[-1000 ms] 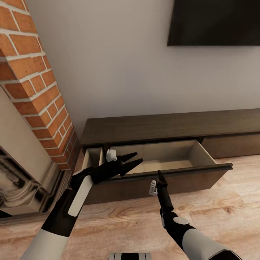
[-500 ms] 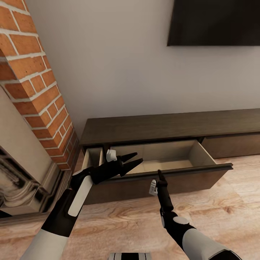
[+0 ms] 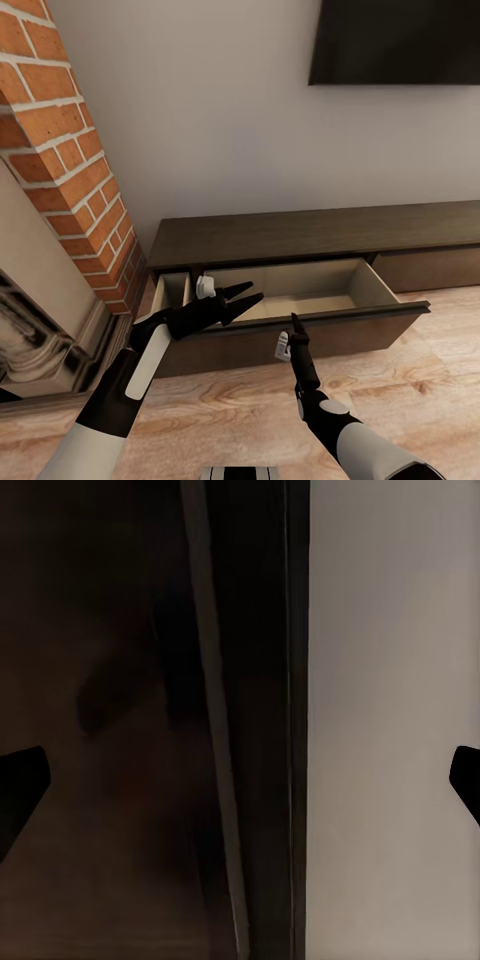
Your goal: Place each of the two pumpkins and all three candles from the living room inside a cabinet in the living room (use any cabinet), then make sure every cabinet is closed, and position the cauldron so it is next to a table in the living room.
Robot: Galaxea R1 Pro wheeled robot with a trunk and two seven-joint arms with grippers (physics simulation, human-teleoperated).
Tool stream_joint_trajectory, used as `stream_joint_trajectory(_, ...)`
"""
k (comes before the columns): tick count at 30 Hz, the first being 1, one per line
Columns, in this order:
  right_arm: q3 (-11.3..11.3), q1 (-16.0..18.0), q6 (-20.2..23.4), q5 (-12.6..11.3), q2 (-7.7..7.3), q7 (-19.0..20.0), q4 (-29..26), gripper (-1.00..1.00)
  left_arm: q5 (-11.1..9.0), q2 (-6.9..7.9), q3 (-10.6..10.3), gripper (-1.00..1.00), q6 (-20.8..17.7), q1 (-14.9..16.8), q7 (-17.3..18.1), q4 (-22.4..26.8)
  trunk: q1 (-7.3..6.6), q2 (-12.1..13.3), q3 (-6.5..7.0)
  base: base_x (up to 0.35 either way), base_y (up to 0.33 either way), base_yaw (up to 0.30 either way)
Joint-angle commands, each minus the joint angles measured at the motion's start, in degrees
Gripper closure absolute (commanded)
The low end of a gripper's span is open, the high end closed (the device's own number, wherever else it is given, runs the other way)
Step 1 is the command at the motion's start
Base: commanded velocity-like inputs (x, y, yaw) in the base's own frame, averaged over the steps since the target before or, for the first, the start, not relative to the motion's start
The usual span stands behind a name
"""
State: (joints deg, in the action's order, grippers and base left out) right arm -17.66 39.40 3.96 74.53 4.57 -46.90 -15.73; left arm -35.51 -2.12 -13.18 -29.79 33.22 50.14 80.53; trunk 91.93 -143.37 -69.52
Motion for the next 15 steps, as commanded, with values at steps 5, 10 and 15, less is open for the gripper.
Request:
stream_joint_trajectory(5, 0.07, -0.1, -2.18, -0.03, -0.19, -0.72, -0.07, -1.0, 0.0, -0.07, 0.0, -1.0, 0.0, 0.0, -0.16, -0.8, 0.0, 0.0, 0.0, 0.0, 0.0, 0.0)
stream_joint_trajectory(10, 0.08, -0.18, -3.41, -0.08, -0.29, -1.19, -0.23, -1.0, 0.08, -0.28, 0.0, -1.0, 0.0, 0.0, -0.13, -1.95, 0.0, 0.0, 0.0, 0.0, 0.0, 0.0)
stream_joint_trajectory(15, 0.33, -0.32, -3.52, -0.17, -0.39, -1.26, -0.26, -1.0, 0.09, -0.42, 0.0, -1.0, 0.0, 0.0, -0.2, -2.11, 0.0, 0.0, 0.0, 0.0, 0.0, 0.0)
